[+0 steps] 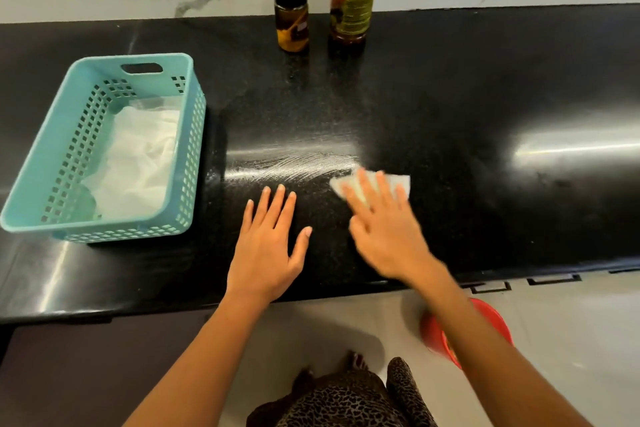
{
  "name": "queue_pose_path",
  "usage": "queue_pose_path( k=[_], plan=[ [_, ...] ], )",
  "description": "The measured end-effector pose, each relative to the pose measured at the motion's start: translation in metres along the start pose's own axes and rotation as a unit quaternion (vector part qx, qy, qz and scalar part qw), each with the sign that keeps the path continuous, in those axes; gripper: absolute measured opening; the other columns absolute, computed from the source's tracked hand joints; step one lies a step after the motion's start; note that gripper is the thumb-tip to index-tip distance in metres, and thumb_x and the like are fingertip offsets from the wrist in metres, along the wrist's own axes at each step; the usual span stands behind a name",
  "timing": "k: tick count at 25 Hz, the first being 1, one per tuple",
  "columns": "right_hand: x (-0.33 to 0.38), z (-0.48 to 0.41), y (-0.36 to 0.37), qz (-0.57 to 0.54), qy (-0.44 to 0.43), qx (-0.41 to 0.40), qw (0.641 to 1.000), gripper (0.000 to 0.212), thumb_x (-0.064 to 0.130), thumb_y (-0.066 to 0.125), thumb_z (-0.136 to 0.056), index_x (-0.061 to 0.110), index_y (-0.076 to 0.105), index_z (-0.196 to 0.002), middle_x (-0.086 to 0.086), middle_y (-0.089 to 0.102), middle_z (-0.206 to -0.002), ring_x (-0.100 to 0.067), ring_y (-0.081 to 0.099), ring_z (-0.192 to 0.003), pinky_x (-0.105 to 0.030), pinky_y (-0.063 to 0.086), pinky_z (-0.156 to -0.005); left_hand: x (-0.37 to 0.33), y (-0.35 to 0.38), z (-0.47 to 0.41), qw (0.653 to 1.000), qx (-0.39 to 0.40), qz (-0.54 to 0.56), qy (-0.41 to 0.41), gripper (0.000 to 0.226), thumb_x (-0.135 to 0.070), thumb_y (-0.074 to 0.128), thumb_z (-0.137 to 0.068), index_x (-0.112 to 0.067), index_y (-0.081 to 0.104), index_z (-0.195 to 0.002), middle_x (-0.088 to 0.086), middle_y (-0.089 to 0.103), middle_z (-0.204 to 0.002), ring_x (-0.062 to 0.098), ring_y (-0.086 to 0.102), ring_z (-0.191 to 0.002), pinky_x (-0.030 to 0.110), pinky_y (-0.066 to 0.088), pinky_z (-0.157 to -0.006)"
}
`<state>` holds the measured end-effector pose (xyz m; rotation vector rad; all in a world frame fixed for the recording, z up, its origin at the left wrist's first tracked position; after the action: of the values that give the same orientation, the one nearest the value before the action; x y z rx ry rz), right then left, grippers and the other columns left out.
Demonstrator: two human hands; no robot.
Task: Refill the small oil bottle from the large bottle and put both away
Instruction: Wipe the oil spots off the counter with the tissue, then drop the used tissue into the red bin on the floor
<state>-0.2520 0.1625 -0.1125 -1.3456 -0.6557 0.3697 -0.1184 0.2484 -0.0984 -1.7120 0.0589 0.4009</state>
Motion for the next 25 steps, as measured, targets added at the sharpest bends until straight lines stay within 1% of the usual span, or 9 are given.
queue_pose_path(
  k=[5,7,10,12,14,16,19,21,25],
  plan=[
    [0.040,0.101,0.009,0.011,-0.097,-0.046,0.994,0.059,0.056,0.021,-0.095,0.028,0.020,-0.147,0.001,0.013,-0.156,-0.023,0.006,-0.144,-0.039,0.004,-0.115,-0.001,0.000,0.000,1.000,0.000,0.001,0.010,0.067,-0.052,0.017,-0.090,-0.013,0.027,-0.144,0.005,0.020,-0.154,0.018,0.005,-0.144,0.036,0.001,-0.117],
    [0.007,0.111,-0.002,-0.003,-0.048,-0.081,0.996,0.060,0.056,0.017,-0.095,0.025,0.021,-0.146,0.001,0.016,-0.155,-0.021,0.009,-0.143,-0.031,0.001,-0.116,-0.001,-0.001,0.001,1.000,-0.002,0.006,0.008,0.067,-0.052,0.017,-0.090,-0.014,0.026,-0.145,0.005,0.020,-0.154,0.020,0.004,-0.144,0.037,0.000,-0.116],
    [-0.028,0.115,-0.018,-0.085,0.041,-0.154,0.984,0.055,0.044,0.032,-0.096,0.006,0.048,-0.132,-0.012,0.047,-0.139,-0.025,0.038,-0.132,-0.023,0.012,-0.113,-0.006,-0.007,0.007,0.999,-0.023,0.015,0.027,0.063,-0.046,0.020,-0.093,-0.010,0.027,-0.144,0.007,0.023,-0.153,0.021,0.005,-0.144,0.038,0.004,-0.117],
    [-0.025,0.124,-0.022,-0.141,0.070,-0.233,0.960,0.033,0.013,0.050,-0.088,-0.001,0.063,-0.115,-0.017,0.061,-0.121,-0.026,0.054,-0.117,-0.018,0.018,-0.110,-0.019,-0.018,0.015,0.995,-0.063,0.012,0.079,0.055,-0.038,0.026,-0.096,-0.007,0.033,-0.141,0.009,0.030,-0.150,0.023,0.014,-0.142,0.044,0.016,-0.116],
    [-0.020,0.140,-0.026,-0.207,0.104,-0.278,0.932,0.034,-0.013,0.056,-0.075,0.001,0.069,-0.104,-0.014,0.067,-0.111,-0.018,0.060,-0.108,-0.014,0.028,-0.104,-0.042,-0.030,0.028,0.984,-0.105,0.052,0.137,0.047,-0.029,0.036,-0.095,-0.007,0.039,-0.137,0.010,0.035,-0.147,0.026,0.022,-0.141,0.043,0.024,-0.114],
    [-0.028,0.163,-0.032,-0.297,0.166,-0.318,0.885,0.032,-0.016,0.061,-0.075,0.006,0.071,-0.098,-0.008,0.071,-0.102,-0.003,0.061,-0.097,-0.015,0.044,-0.093,-0.075,-0.030,0.050,0.971,-0.093,0.141,0.169,0.043,-0.025,0.042,-0.093,-0.008,0.044,-0.133,0.008,0.042,-0.142,0.021,0.033,-0.136,0.032,0.027,-0.112],
    [-0.054,0.201,-0.031,-0.443,0.270,-0.326,0.790,0.025,0.001,0.070,-0.078,0.018,0.064,-0.095,0.006,0.069,-0.092,0.007,0.062,-0.085,-0.010,0.050,-0.072,-0.138,0.001,0.084,0.949,0.059,0.283,0.122,0.040,-0.033,0.044,-0.093,-0.021,0.047,-0.131,-0.005,0.055,-0.129,0.006,0.052,-0.117,0.023,0.042,-0.098],
    [-0.078,0.224,-0.023,-0.487,0.309,-0.337,0.745,0.020,0.007,0.075,-0.075,0.017,0.063,-0.088,0.008,0.068,-0.084,0.001,0.065,-0.078,-0.011,0.050,-0.066,-0.175,0.037,0.095,0.911,0.169,0.375,0.018,0.035,-0.035,0.045,-0.094,-0.024,0.050,-0.127,-0.013,0.059,-0.118,0.002,0.057,-0.105,0.025,0.048,-0.090],
    [-0.127,0.265,-0.001,-0.484,0.358,-0.312,0.735,0.012,0.003,0.071,-0.076,0.011,0.073,-0.085,0.004,0.071,-0.079,-0.004,0.065,-0.074,-0.016,0.051,-0.069,-0.243,0.106,0.112,0.741,0.325,0.546,-0.217,0.019,-0.028,0.047,-0.095,-0.020,0.065,-0.096,-0.002,0.070,-0.087,0.009,0.067,-0.079,0.024,0.055,-0.068]
  ],
)
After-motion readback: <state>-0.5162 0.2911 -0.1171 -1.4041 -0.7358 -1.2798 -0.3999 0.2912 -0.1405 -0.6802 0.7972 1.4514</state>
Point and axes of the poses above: each hand's wrist, its own z-axis away from the middle knuckle, its own y-axis out of the palm, x = y × z, the point moved 9 cm from there along -z, towards the middle knuckle
